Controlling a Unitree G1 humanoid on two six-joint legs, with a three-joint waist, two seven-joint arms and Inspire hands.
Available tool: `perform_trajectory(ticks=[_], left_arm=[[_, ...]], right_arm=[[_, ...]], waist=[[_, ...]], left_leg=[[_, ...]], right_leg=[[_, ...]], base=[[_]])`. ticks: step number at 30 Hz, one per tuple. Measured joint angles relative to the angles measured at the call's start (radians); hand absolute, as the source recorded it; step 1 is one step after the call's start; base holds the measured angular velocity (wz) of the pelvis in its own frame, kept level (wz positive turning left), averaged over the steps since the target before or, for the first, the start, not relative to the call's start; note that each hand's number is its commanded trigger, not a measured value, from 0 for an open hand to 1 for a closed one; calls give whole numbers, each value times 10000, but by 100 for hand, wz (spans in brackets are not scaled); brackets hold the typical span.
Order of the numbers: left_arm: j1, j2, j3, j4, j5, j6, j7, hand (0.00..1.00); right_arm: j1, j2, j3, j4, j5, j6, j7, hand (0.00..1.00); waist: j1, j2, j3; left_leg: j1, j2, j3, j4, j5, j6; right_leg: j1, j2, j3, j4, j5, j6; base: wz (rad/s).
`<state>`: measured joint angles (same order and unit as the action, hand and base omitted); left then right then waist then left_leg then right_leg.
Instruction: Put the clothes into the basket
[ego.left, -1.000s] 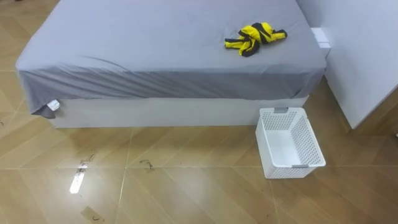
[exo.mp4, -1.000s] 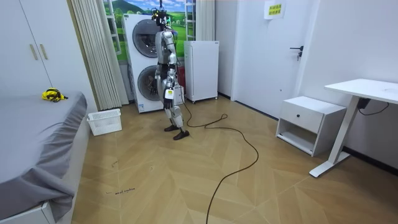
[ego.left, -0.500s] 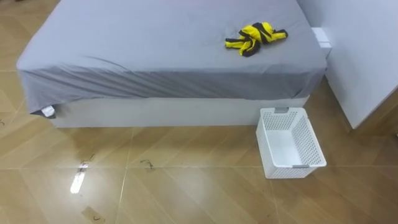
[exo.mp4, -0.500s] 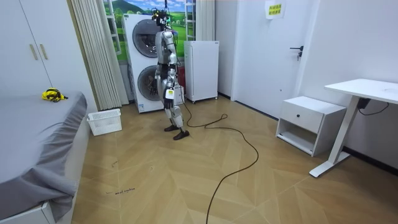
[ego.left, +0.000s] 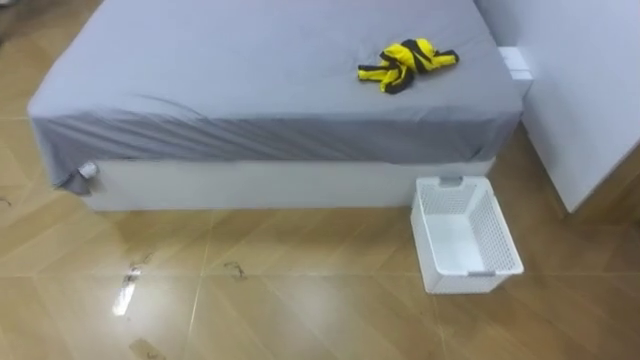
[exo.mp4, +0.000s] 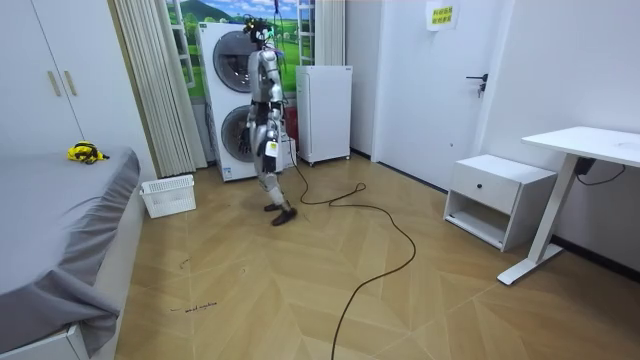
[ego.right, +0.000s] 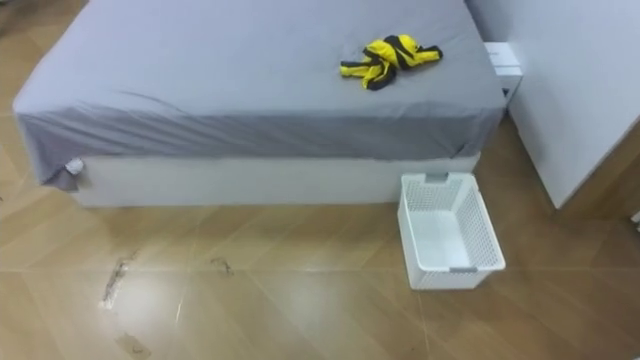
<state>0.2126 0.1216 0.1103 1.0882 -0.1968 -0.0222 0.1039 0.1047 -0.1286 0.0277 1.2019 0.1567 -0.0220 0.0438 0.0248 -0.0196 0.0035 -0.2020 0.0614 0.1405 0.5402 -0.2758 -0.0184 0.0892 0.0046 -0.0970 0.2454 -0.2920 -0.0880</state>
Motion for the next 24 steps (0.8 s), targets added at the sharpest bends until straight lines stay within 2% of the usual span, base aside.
perform_trajectory(ticks=[1,2,4,5,6,7,8,9,10,11,12,13,14,15,16,17,18,19,20,21,22,23,24], left_arm=[[256,-4,-9,-9,-5,-8,23,0],[413,-3,-4,-8,3,-7,27,0],[890,14,43,344,163,51,109,0],[959,6,44,400,205,131,130,0],[1060,-27,44,497,342,201,115,0],[1091,-102,48,532,371,228,62,0],[1057,-121,48,533,402,227,-8,0],[935,-130,38,560,464,219,-88,0],[677,-152,65,638,517,204,-150,0],[608,-145,65,675,497,201,-185,0],[568,-114,63,691,463,163,-204,0],[531,-50,46,695,314,158,-201,0],[448,-30,31,678,314,151,-201,0],[172,78,32,656,311,143,-170,0],[-5,103,18,608,318,137,-20,0],[-104,108,-23,515,328,133,44,0],[-285,114,-33,286,345,29,159,0],[-472,80,51,314,398,-179,231,0],[-520,67,57,303,403,-219,237,0],[-593,100,37,257,450,-226,247,0],[-700,111,-40,226,462,-227,248,0],[-729,113,-188,205,446,-226,250,0],[-718,99,-455,59,394,-209,236,0]], right_arm=[[4,-3,6,6,15,0,-29,0],[3,-4,9,14,-7,0,-42,0],[58,-21,9,71,-87,46,-76,0],[120,-38,0,69,-80,49,-80,0],[185,-60,-15,68,-79,129,-106,0],[164,-94,-49,42,-115,193,-115,0],[158,-94,-92,40,-135,198,-120,0],[168,-82,-111,43,-135,201,-136,0],[142,-102,-143,67,-177,194,-166,0],[135,-100,-185,56,-238,166,-199,0],[99,-108,-204,-60,-312,139,-272,0],[151,-114,-199,-109,-283,126,-433,0],[217,-151,-205,-158,-281,132,-503,0],[311,-158,-287,-343,-193,121,-663,0],[325,-197,-330,-394,-67,47,-791,0],[322,-212,-365,-405,-64,-17,-850,0],[203,-193,-424,-471,-26,-73,-866,0],[21,-191,-418,-729,6,-74,-862,0],[17,-177,-406,-942,61,-106,-866,0],[-50,-118,-398,-1414,72,-114,-903,0],[-45,-55,-404,-1843,70,-107,-980,0],[-44,-27,-399,-1988,57,-111,-1026,0],[-67,46,-417,-2091,39,-136,-1189,0]], waist=[[91,1,10],[107,11,11],[99,47,33],[94,47,34],[120,12,35],[112,-62,42],[86,-124,31],[56,-360,-39],[88,-411,71],[84,-392,80],[138,-338,93],[101,-292,92],[60,-246,23],[17,-377,2],[41,-322,-18],[43,-218,-52],[132,-77,-34],[162,140,40],[146,214,59],[75,299,62],[-70,353,77],[-156,331,102],[-252,265,74]], left_leg=[[-479,-155,110,-876,279,-65],[-739,-169,160,-1349,526,-85],[-1441,-156,184,-2685,1909,-40],[-1555,-151,196,-2901,2207,-6],[-1668,-195,214,-3046,2888,134],[-1748,-377,256,-2903,3521,415],[-1828,-543,292,-2735,3589,582],[-1935,-781,611,-2148,3082,774],[-2083,-834,793,-1371,2498,799],[-2134,-812,848,-959,2190,834],[-2145,-673,1116,-82,1567,983],[-2016,-691,1488,317,1095,1023],[-1747,-721,1506,142,805,1029],[-1223,-964,1591,-51,352,1119],[-624,-1132,1575,-344,138,1192],[-321,-1137,1514,-578,78,1207],[224,-1129,1228,-1101,36,1185],[827,-1065,816,-1662,79,1112],[1137,-1036,488,-1946,96,1083],[1649,-973,-31,-2362,70,992],[2115,-887,-464,-2645,-14,937],[2342,-878,-676,-2826,-65,905],[2848,-834,-911,-3174,-164,811]], right_leg=[[86,-81,131,-8,-128,61],[154,-100,138,-23,-190,76],[499,-224,188,-31,-562,165],[589,-240,232,-29,-670,252],[754,-351,356,-19,-892,385],[851,-558,441,-27,-1136,536],[890,-730,452,-61,-1232,632],[965,-1104,444,-80,-1332,804],[1093,-1330,402,-29,-1295,944],[1173,-1399,386,47,-1226,1071],[1160,-1512,398,762,-1142,1222],[917,-1669,375,2092,-998,1482],[628,-1752,323,2910,-830,1708],[146,-2049,104,4578,-198,1790],[-156,-2173,62,5665,1111,1630],[-329,-2143,37,6059,1645,1530],[-996,-1993,-175,6711,1222,1257],[-1838,-1626,-485,7121,302,804],[-2262,-1414,-609,7079,7,656],[-2999,-948,-870,6657,-304,549],[-3688,-555,-1022,5657,-343,556],[-3962,-465,-1067,5033,-310,573],[-4341,-441,-1096,3455,3,645]], base=[[-21],[-33],[-29],[-19],[-16],[-13],[0],[0],[-7],[-29],[-25],[-17],[14],[31],[33],[13],[-14],[-24],[-18],[7],[20],[42],[51]])
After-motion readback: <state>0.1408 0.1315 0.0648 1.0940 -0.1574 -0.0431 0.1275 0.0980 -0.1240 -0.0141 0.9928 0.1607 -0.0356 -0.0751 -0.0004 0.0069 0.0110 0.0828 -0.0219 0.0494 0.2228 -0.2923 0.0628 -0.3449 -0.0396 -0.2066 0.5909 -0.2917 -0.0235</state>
